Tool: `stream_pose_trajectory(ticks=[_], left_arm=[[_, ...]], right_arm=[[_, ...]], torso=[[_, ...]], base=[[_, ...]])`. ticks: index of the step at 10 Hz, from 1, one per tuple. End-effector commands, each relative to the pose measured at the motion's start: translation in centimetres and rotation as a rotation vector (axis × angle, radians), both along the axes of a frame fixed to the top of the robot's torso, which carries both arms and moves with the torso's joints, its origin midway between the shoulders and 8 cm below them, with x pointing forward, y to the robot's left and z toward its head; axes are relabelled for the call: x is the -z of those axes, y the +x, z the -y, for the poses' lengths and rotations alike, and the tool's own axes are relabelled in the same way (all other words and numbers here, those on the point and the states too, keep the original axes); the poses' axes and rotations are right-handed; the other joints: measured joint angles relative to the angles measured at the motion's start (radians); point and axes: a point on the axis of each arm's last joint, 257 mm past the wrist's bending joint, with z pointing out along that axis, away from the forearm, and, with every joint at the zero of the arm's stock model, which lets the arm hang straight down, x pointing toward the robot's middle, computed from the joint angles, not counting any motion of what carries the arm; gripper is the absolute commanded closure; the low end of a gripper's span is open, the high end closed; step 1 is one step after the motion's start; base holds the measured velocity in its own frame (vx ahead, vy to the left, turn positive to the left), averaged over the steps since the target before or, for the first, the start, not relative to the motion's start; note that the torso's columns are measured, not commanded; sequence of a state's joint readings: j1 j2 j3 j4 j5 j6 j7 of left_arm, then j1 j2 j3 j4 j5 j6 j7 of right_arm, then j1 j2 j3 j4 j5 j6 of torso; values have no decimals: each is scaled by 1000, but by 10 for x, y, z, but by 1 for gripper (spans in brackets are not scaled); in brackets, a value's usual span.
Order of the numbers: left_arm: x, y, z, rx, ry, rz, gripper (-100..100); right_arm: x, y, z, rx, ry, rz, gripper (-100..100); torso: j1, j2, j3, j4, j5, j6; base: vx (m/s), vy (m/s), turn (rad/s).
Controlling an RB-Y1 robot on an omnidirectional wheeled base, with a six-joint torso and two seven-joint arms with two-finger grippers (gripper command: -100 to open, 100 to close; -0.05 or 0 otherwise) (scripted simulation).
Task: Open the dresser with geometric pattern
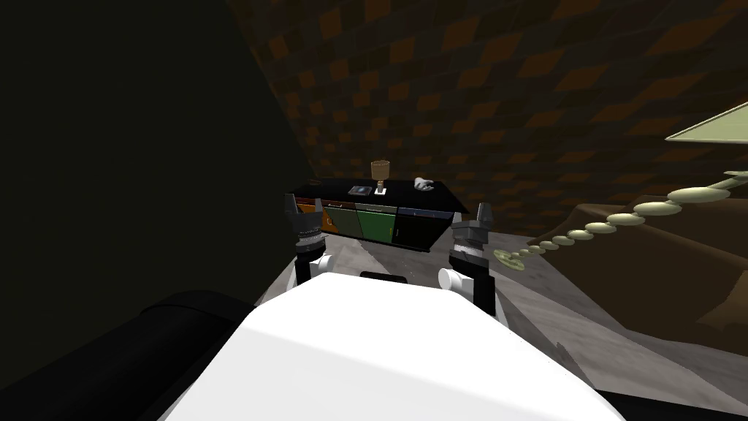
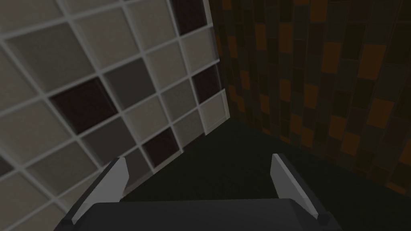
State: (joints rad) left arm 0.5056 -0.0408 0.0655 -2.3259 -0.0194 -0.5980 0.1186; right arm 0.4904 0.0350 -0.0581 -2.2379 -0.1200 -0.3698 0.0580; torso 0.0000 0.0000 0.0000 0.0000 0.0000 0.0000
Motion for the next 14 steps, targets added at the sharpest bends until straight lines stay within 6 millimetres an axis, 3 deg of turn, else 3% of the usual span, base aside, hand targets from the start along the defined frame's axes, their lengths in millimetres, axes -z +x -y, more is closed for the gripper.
stream_pose_trajectory(ticks=[1,9,10,11,14], left_arm=[[0,0,0,0,0,0,0],[0,0,0,0,0,0,0],[2,2,5,18,36,-8,-100],[5,4,9,30,62,-16,-100],[18,12,17,60,132,-41,-100]], right_arm=[[0,0,0,0,0,0,0],[0,0,0,0,0,0,0],[0,0,0,0,0,0,0],[0,0,0,0,0,0,0],[0,0,0,0,0,0,0]], torso=[[0,40,-82,41,0,0],[0,618,-1234,617,0,0],[0,691,-1382,691,0,0],[0,725,-1451,724,0,0],[0,737,-1476,737,0,0]], base=[[0,0,0],[0,0,0],[16,0,-6],[28,2,-8],[44,4,-10]])
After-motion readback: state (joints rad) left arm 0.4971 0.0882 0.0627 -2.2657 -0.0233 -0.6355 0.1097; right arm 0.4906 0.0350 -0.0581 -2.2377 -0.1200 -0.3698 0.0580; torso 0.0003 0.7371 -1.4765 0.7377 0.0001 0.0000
